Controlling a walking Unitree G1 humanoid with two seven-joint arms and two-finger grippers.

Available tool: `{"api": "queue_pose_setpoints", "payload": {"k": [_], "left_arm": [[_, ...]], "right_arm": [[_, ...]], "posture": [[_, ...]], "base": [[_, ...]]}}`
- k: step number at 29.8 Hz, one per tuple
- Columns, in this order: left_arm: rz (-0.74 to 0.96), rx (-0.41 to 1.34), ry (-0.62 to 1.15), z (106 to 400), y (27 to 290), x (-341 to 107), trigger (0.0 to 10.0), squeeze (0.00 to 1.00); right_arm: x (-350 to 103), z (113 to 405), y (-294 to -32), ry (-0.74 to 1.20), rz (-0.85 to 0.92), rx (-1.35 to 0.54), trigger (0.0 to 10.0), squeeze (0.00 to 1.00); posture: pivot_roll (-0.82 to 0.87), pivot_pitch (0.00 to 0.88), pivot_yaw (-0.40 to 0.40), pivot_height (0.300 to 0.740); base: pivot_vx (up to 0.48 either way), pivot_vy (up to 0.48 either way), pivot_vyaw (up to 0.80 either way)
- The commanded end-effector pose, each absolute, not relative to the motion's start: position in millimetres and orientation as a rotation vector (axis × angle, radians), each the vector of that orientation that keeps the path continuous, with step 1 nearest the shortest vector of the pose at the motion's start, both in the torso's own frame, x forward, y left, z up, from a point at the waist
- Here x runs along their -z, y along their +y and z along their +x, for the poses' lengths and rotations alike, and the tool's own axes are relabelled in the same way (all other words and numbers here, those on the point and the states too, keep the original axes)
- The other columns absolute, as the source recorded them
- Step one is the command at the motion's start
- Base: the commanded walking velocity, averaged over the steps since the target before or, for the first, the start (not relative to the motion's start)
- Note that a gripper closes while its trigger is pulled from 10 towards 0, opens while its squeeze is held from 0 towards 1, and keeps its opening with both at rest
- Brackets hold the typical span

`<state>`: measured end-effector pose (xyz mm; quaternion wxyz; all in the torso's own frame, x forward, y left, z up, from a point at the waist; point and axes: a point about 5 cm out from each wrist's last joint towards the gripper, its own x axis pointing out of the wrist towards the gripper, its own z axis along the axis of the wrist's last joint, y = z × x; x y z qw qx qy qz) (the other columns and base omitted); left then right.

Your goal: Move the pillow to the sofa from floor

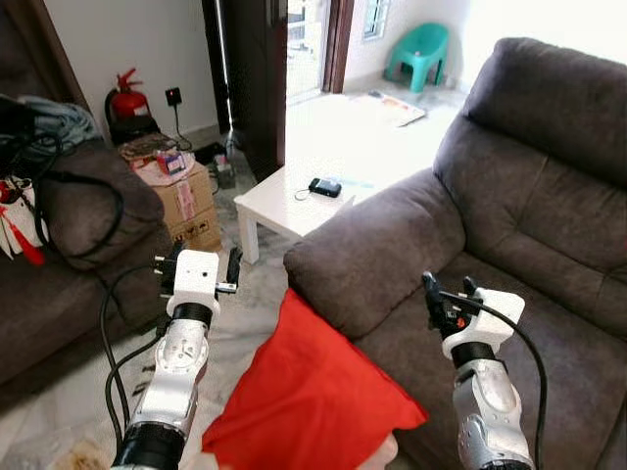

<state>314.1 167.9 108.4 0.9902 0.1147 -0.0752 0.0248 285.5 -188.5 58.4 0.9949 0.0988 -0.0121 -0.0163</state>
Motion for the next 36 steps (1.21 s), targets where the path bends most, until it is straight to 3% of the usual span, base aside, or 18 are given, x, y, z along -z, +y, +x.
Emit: {"api": "queue_pose_setpoints", "payload": {"k": [1, 36], "left_arm": [[0.234, -0.048, -0.152, 315.5, 166.1, -110.1, 10.0, 0.00], [0.203, -0.041, -0.115, 315.7, 164.6, -103.7, 10.0, 0.00]], "right_arm": [[-60.6, 286.3, -189.6, -0.027, 0.186, 0.034, 10.0, 0.00], [-51.9, 293.4, -180.4, 0.071, 0.173, -0.018, 10.0, 0.00]], "posture": [[-0.01, 0.000, -0.068, 0.626], [-0.01, 0.000, -0.076, 0.626]], "base": [[0.000, 0.000, 0.00], [0.000, 0.000, 0.00]]}}
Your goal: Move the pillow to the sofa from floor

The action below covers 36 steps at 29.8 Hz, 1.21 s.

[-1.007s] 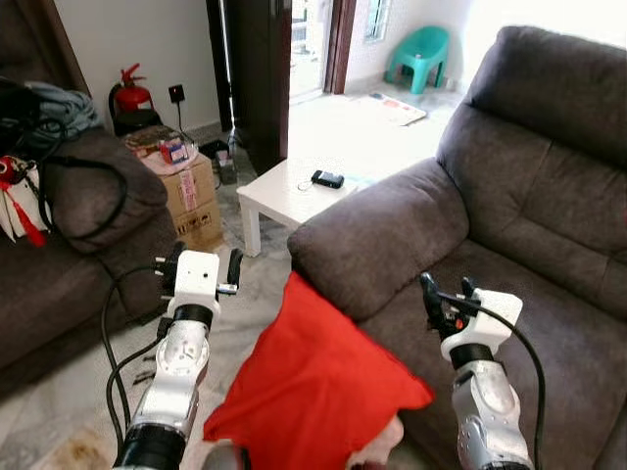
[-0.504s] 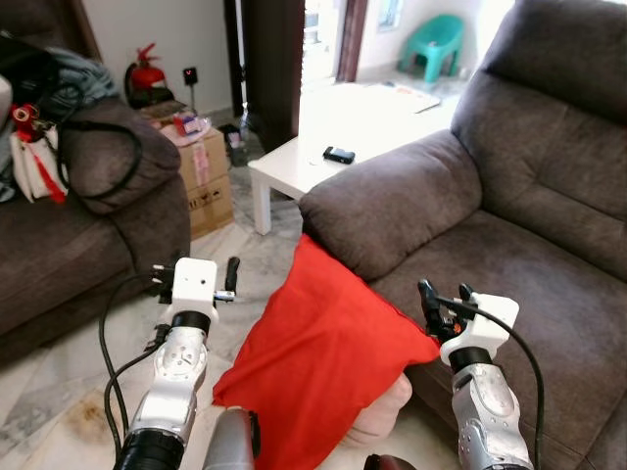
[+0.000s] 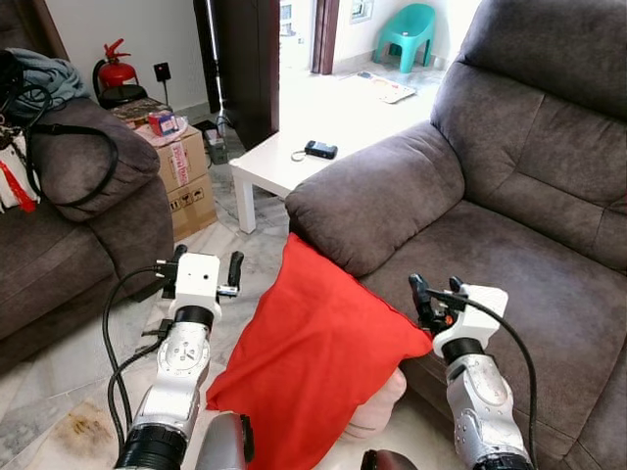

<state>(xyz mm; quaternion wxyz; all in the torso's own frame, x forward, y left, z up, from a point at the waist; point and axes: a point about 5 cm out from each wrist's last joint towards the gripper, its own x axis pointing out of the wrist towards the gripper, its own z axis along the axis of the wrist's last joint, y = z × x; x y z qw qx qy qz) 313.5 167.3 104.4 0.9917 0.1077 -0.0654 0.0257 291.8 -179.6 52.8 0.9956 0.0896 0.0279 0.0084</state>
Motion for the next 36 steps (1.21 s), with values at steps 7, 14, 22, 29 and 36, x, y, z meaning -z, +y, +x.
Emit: {"api": "queue_pose_setpoints", "payload": {"k": [7, 14, 22, 29, 36], "left_arm": [[0.201, -0.045, -0.110, 315.0, 164.9, -103.0, 10.0, 0.00], [0.199, -0.047, -0.110, 314.6, 165.0, -102.8, 10.0, 0.00], [0.196, -0.049, -0.106, 314.2, 164.8, -102.2, 10.0, 0.00], [0.195, -0.044, -0.098, 314.1, 164.4, -101.3, 10.0, 0.00], [0.186, 0.002, -0.076, 314.4, 159.6, -97.5, 10.0, 0.00]], "right_arm": [[-48.5, 291.7, -178.0, 0.097, 0.176, -0.011, 10.0, 0.00], [-48.2, 291.7, -178.3, 0.104, 0.173, -0.004, 10.0, 0.00], [-48.0, 292.0, -178.9, 0.112, 0.167, -0.002, 10.0, 0.00], [-45.2, 292.9, -177.9, 0.136, 0.160, 0.003, 10.0, 0.00], [-34.9, 294.3, -181.3, 0.226, 0.125, 0.024, 10.0, 0.00]], "posture": [[0.00, 0.000, -0.077, 0.626], [-0.01, 0.000, -0.078, 0.626], [-0.01, 0.000, -0.079, 0.626], [-0.01, 0.000, -0.081, 0.626], [-0.01, 0.000, -0.081, 0.626]], "base": [[0.107, 0.000, 0.00], [0.253, 0.000, 0.00], [0.283, 0.000, 0.00], [0.287, 0.000, 0.00], [0.000, 0.000, 0.00]]}}
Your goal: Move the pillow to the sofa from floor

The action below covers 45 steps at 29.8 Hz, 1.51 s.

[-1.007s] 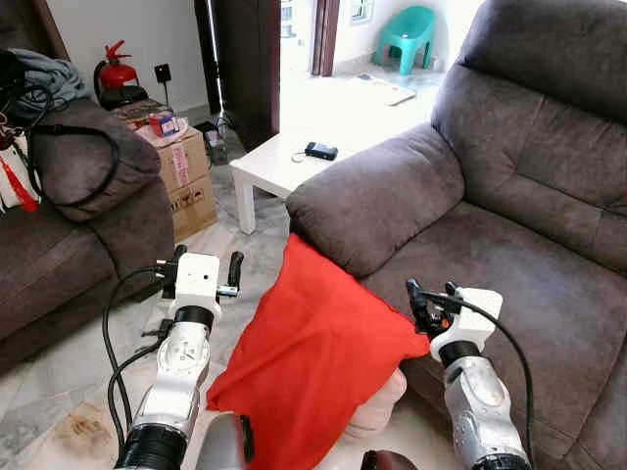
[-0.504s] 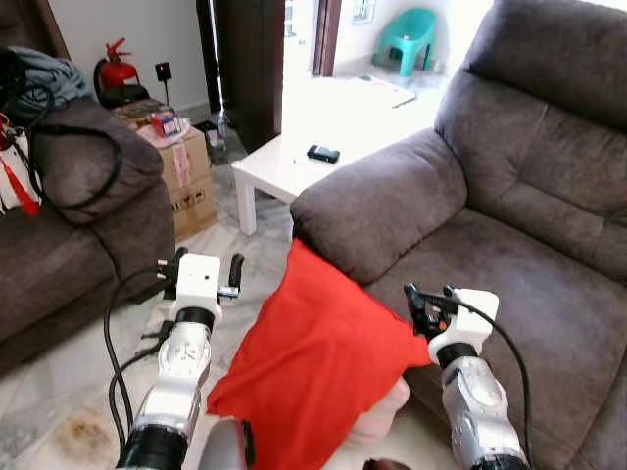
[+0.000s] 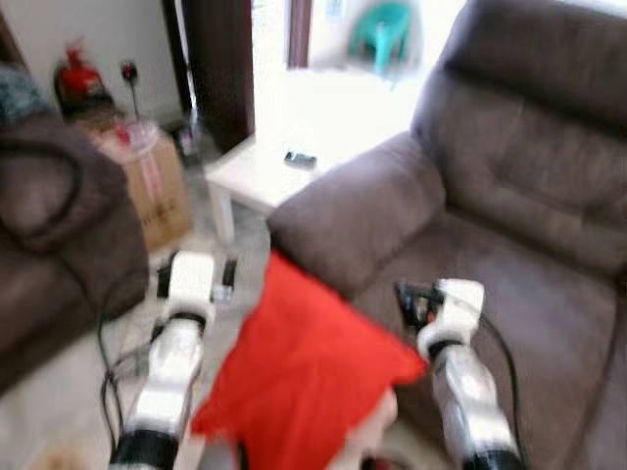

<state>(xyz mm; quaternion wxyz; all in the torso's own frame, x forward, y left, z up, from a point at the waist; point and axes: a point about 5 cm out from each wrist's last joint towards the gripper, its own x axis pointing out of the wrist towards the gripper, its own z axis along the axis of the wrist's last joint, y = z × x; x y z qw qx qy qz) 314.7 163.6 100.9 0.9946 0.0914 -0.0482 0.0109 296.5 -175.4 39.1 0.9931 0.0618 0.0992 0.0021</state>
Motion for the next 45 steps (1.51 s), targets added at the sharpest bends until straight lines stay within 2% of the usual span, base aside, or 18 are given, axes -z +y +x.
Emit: {"api": "queue_pose_setpoints", "payload": {"k": [1, 12, 19, 22, 24, 33, 45], "left_arm": [[0.186, 0.006, -0.069, 314.4, 159.2, -96.7, 10.0, 0.00], [0.174, 0.046, -0.034, 313.5, 155.8, -92.5, 10.0, 0.00], [0.166, 0.038, -0.032, 316.0, 157.7, -94.8, 10.0, 0.00], [0.161, 0.036, -0.030, 316.3, 157.7, -94.4, 10.0, 0.00], [0.170, 0.040, -0.034, 317.4, 156.5, -92.9, 10.0, 0.00], [0.187, -0.008, -0.087, 320.3, 159.6, -101.6, 10.0, 0.00], [0.185, 0.003, -0.094, 323.9, 154.7, -102.1, 10.0, 0.00]], "right_arm": [[-32.9, 295.2, -181.9, 0.247, 0.127, 0.032, 10.0, 0.00], [-1.0, 297.4, -176.6, 0.554, 0.273, 0.111, 10.0, 0.00], [5.8, 296.4, -172.2, 0.622, 0.378, 0.143, 10.0, 0.00], [3.6, 298.2, -172.9, 0.586, 0.376, 0.142, 10.0, 0.00], [-10.8, 308.4, -166.3, 0.442, 0.309, 0.071, 10.0, 0.00], [-39.3, 317.2, -156.8, 0.157, 0.292, -0.045, 10.0, 0.00], [-48.4, 310.7, -170.3, 0.035, 0.281, -0.010, 10.0, 0.00]], "posture": [[-0.01, 0.000, -0.081, 0.626], [0.01, 0.000, -0.085, 0.626], [0.03, 0.000, -0.099, 0.626], [0.04, 0.000, -0.102, 0.626], [0.04, 0.000, -0.109, 0.626], [0.03, 0.000, -0.105, 0.626], [0.00, 0.000, -0.082, 0.626]], "base": [[0.000, 0.000, 0.00], [0.000, 0.000, 0.00], [0.000, 0.000, 0.00], [0.000, 0.000, 0.00], [0.000, 0.000, 0.00], [0.000, 0.000, 0.00], [0.062, 0.000, 0.00]]}}
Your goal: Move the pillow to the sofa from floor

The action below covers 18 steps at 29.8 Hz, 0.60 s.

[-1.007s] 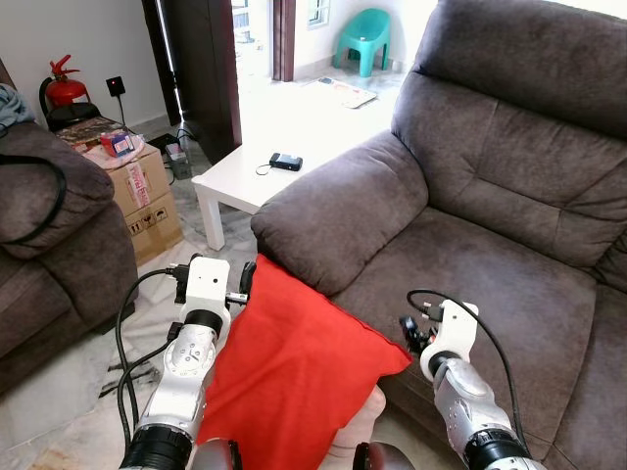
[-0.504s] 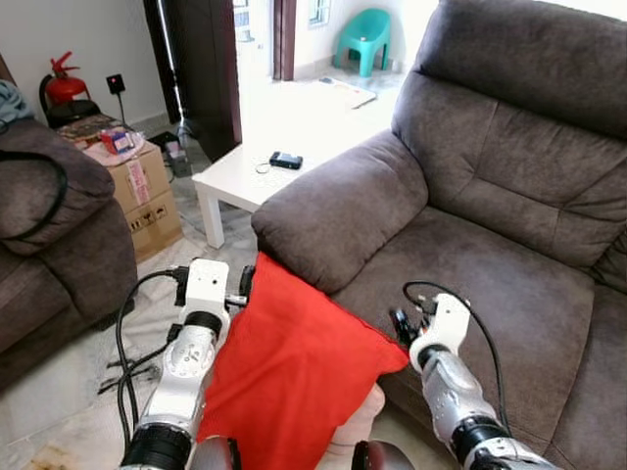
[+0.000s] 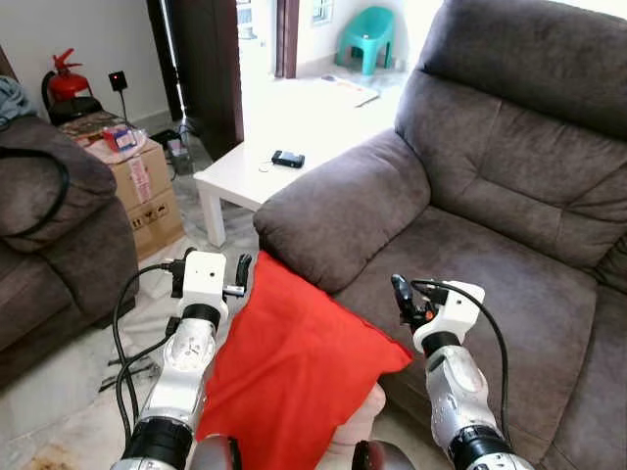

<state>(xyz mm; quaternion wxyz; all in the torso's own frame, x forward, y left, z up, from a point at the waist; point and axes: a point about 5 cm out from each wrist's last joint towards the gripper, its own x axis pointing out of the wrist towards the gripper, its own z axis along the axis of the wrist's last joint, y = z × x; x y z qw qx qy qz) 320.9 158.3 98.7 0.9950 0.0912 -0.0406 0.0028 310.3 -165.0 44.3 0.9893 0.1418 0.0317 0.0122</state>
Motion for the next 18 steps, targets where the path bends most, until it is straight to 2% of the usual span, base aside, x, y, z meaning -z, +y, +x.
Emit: {"api": "queue_pose_setpoints", "payload": {"k": [1, 18], "left_arm": [[0.185, 0.003, -0.095, 324.7, 154.4, -102.4, 10.0, 0.00], [0.182, -0.011, -0.105, 326.1, 155.7, -102.8, 10.0, 0.00]], "right_arm": [[-47.9, 310.6, -170.6, 0.037, 0.280, -0.006, 10.0, 0.00], [-49.1, 312.8, -165.6, 0.052, 0.275, -0.012, 10.0, 0.00]], "posture": [[0.00, 0.000, -0.082, 0.626], [0.01, 0.000, -0.094, 0.626]], "base": [[0.251, 0.000, 0.00], [0.262, 0.000, 0.00]]}}
